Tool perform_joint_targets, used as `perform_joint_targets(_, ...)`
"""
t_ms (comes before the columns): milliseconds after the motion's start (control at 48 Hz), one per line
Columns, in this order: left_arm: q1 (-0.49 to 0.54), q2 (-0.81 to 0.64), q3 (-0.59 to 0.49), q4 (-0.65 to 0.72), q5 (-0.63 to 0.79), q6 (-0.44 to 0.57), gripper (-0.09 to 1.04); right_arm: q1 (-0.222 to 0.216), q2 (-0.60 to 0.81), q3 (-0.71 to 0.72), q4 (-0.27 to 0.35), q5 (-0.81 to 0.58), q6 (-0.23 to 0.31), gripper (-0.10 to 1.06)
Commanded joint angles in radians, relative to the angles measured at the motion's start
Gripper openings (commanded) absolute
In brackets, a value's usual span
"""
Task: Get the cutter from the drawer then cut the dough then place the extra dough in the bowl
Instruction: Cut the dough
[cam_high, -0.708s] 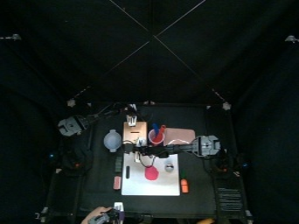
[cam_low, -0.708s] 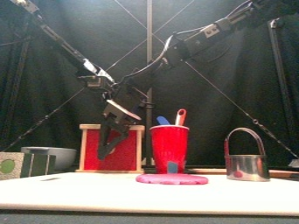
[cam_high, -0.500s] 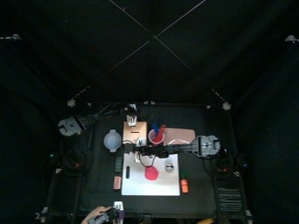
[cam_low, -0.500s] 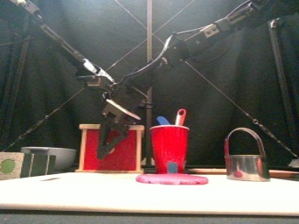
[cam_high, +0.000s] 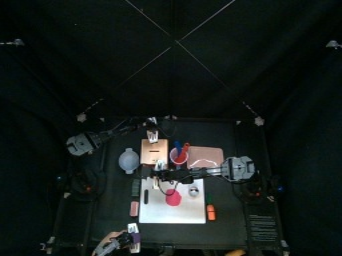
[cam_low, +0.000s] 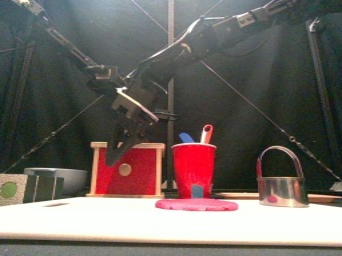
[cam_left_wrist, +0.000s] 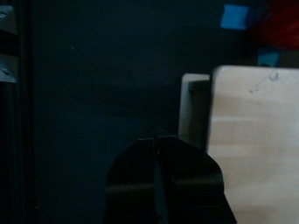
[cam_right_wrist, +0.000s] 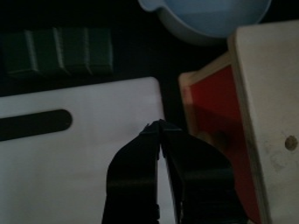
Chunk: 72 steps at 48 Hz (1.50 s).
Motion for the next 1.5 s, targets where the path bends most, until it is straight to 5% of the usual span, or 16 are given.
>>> perform_joint_targets(21,0.02,-0.063,-0.026,-0.025,-0.034,-0.006,0.34,0.023,-0.107,0.012,0.003,0.012,0.0,0.15)
perform_joint_targets(271,0.009,-0.15,0.029,-0.094,-0.1,0.0,0.35,0.06,-0.27,0.158,0.0,0.054,-0.002,0.15)
perform_joint_targets(667,-0.233,-0.232,0.184,-0.15,-0.319,-0.017,0.34,0.101,-0.489,0.405,0.08,0.172,0.005,0.2)
perform_joint_targets(917,-0.402,-0.301,0.342,-0.235,-0.604,-0.017,0.34,0.115,-0.603,0.537,0.181,0.164,0.003,0.29)
perform_joint_targets(1292,-0.713,-0.344,0.63,-0.341,-1.331,-0.023,0.34,0.115,-0.698,0.681,0.245,0.141,0.005,0.54)
perform_joint_targets(1500,-0.801,-0.331,0.686,-0.399,-1.402,-0.133,0.35,0.115,-0.696,0.689,0.247,0.163,0.005,0.77)
